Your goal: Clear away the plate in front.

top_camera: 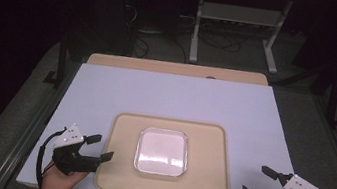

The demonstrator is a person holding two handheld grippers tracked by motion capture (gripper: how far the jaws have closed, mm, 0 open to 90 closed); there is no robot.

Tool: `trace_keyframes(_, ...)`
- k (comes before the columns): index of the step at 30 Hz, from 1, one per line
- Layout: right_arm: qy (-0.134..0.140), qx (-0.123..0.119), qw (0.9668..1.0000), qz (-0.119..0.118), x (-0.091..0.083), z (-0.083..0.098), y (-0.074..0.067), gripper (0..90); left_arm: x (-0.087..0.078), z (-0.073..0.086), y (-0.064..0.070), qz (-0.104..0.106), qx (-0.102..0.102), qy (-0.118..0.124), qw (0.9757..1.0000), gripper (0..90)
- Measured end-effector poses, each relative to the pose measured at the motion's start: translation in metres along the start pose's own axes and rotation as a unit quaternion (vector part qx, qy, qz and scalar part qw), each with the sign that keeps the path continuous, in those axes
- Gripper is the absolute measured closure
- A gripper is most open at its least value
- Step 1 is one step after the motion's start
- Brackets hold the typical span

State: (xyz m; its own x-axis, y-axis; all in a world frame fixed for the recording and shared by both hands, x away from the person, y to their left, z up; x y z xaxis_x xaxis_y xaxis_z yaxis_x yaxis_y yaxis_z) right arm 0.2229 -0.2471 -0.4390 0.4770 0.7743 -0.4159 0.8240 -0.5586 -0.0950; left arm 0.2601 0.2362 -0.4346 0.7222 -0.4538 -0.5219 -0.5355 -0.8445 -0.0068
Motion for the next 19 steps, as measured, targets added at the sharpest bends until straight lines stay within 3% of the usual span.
trace_keyframes(4, -0.003, -0.001, 1.0000, 0.000, 0.0007, 0.0003, -0.0003, 12.9, 0.0005, 0.0053, -0.0025, -0.003, -0.007, -0.004, 1.0000, 25.2)
trace_keyframes(7, -0.008, -0.004, 1.0000, 0.001, 0.0020, 0.0005, -0.0006, 12.9, 0.0024, 0.0078, -0.0020, -0.011, 0.003, -0.011, 0.9999, 25.3)
trace_keyframes(15, -0.016, -0.006, 0.9999, 0.000, 0.0047, 0.0010, -0.0012, 12.9, 0.0036, 0.0102, 0.0014, -0.009, 0.016, -0.019, 0.9996, 28.5)
trace_keyframes(19, -0.016, -0.007, 0.9998, -0.001, 0.0048, 0.0008, -0.0014, 12.9, 0.0039, 0.0100, -0.0013, -0.011, 0.008, -0.018, 0.9998, 29.1)
Point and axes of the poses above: each handheld gripper's, and its own axes: x roughly forward along the jaws, z roughly out of its underside, y roughly to its right, the point moved 6 cm from there along x, roughly forward along the jaws, and after that the axes turned 13 degrees about -z, right-handed, at the moved point
